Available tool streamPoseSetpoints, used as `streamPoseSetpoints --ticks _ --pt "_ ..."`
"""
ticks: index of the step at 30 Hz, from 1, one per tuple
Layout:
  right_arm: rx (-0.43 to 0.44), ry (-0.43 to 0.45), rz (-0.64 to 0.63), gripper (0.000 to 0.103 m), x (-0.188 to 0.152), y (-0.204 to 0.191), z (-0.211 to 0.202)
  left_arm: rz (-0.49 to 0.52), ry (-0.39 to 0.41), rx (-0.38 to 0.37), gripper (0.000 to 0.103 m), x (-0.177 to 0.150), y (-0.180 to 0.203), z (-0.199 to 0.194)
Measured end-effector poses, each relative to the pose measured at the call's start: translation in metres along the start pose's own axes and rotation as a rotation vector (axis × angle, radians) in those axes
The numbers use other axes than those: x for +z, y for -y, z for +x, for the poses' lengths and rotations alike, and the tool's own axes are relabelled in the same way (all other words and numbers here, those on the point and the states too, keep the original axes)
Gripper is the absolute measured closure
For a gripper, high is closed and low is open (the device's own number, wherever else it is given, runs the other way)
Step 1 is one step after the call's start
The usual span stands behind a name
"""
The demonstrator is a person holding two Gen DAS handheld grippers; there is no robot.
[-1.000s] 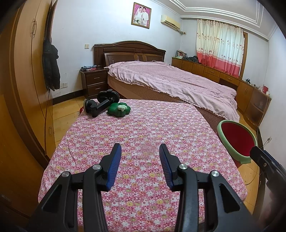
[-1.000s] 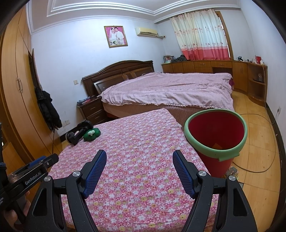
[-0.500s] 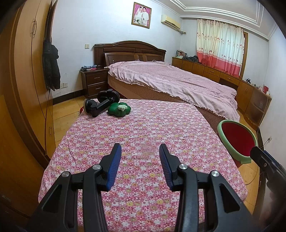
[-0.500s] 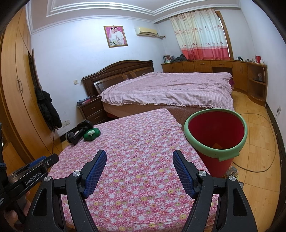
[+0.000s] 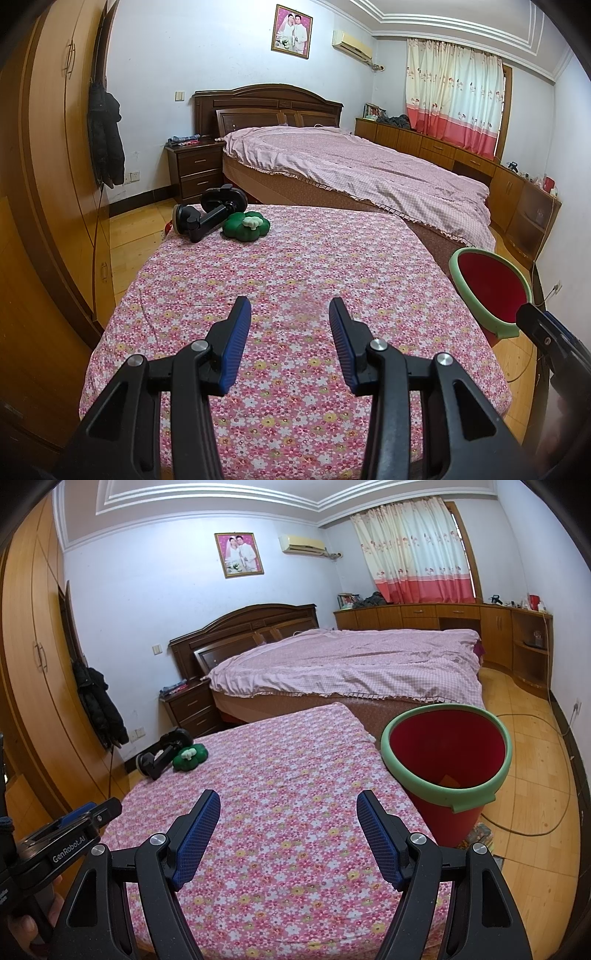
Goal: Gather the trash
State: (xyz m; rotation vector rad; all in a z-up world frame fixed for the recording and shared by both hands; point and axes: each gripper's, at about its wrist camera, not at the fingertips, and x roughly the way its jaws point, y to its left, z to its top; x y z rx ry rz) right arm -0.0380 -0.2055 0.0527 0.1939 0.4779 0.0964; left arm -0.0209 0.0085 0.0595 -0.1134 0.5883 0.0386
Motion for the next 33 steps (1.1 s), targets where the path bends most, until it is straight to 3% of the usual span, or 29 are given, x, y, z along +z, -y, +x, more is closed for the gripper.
streamPoseSetpoints --ticks 33 --pt "0.001 -0.001 0.002 0.026 -0.0003 0.0004 0.0003 0.004 0.007 0.006 0.059 0.0035 0.0013 -0.0019"
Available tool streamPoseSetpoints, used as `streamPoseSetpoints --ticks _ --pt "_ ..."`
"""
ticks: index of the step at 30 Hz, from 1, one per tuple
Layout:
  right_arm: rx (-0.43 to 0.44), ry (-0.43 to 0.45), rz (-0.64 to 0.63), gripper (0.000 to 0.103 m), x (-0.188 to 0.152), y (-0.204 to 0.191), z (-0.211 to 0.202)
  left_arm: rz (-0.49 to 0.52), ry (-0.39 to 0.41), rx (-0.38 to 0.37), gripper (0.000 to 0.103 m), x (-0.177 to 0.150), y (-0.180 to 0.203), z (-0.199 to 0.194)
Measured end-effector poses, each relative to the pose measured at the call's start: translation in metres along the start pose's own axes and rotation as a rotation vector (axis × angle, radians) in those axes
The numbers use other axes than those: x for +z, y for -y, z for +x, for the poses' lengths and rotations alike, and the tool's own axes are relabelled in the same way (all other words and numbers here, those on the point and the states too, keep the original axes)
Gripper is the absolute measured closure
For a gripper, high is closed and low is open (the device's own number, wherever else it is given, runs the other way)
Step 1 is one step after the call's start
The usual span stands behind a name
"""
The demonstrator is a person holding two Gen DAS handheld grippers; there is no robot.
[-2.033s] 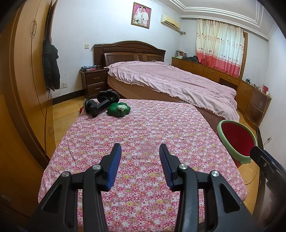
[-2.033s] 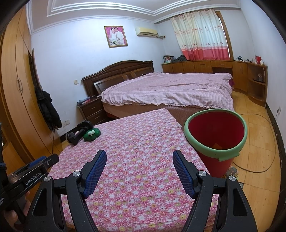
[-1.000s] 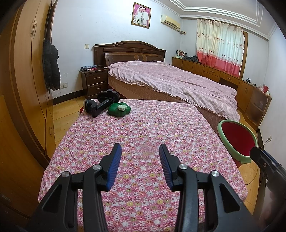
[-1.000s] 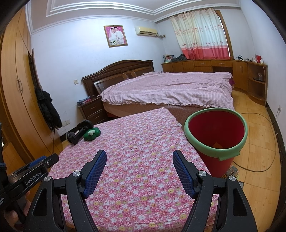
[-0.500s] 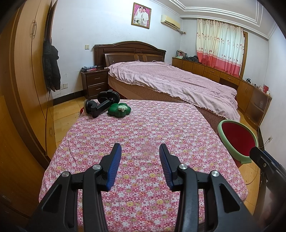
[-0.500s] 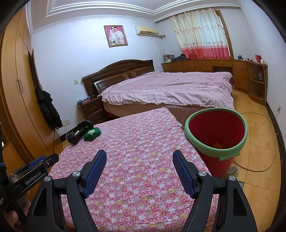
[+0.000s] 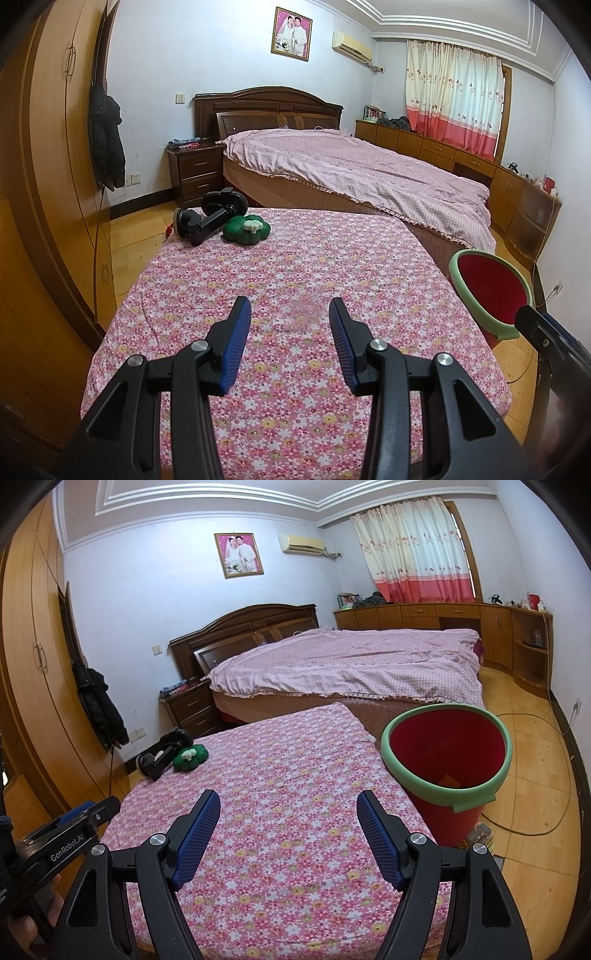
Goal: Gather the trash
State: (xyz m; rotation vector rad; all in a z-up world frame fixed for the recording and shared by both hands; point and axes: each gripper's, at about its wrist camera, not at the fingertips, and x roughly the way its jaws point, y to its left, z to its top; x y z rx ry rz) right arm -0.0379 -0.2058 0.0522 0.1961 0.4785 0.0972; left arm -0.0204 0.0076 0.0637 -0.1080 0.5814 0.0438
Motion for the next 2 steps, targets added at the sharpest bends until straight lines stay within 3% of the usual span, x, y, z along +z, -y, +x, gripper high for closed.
streamPoseSetpoints --ticks 2 --pt "0.0 -0.002 0.001 0.026 -0.0005 0.0004 0.0002 -0.001 0.0 0.0 0.059 -0.0003 0.0003 -0.0003"
